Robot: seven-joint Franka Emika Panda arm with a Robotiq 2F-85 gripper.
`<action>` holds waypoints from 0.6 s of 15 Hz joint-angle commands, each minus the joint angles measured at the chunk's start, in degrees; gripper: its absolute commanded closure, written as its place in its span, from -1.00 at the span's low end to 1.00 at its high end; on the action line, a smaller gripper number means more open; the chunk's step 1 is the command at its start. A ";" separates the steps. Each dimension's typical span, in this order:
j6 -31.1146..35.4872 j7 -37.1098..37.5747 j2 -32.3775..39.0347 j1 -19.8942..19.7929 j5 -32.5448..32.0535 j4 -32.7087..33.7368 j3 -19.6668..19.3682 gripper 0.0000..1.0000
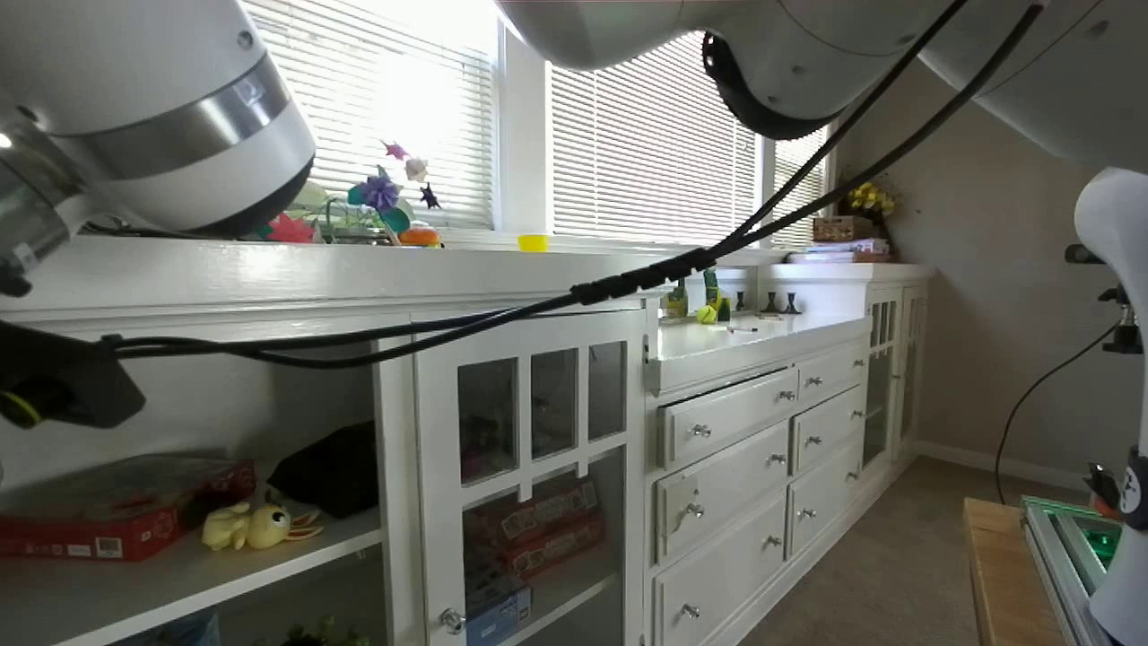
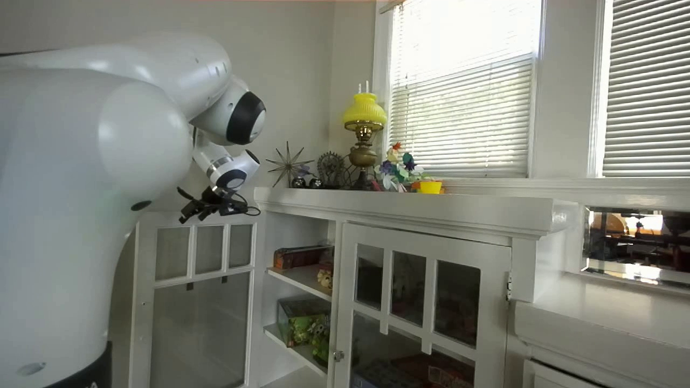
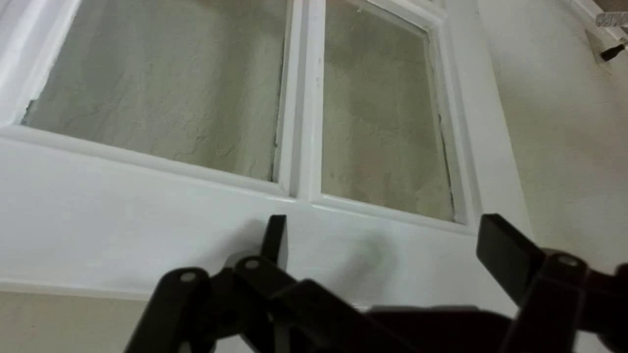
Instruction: Open the left door of the bottom cabinet
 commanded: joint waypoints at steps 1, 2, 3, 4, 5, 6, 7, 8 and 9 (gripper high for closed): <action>-2.76 1.44 3.42 1.67 -0.91 6.78 -0.30 -1.00; -3.31 1.11 4.05 1.82 -0.84 7.75 -0.15 -1.00; -3.75 2.16 5.35 1.10 -3.06 9.18 1.64 -1.00; -4.36 1.37 4.80 2.19 -1.14 9.09 -0.18 -1.00; -4.91 2.19 4.46 2.42 -1.52 9.04 -0.64 -1.00; -5.98 3.87 3.13 2.68 -2.18 8.19 -1.78 -1.00; -7.09 5.95 1.48 2.73 -2.41 7.00 -2.82 -1.00; -8.62 8.26 -1.17 2.40 -2.46 4.86 -3.78 -1.00; -10.86 10.49 -3.54 1.95 -2.34 3.12 -4.37 -1.00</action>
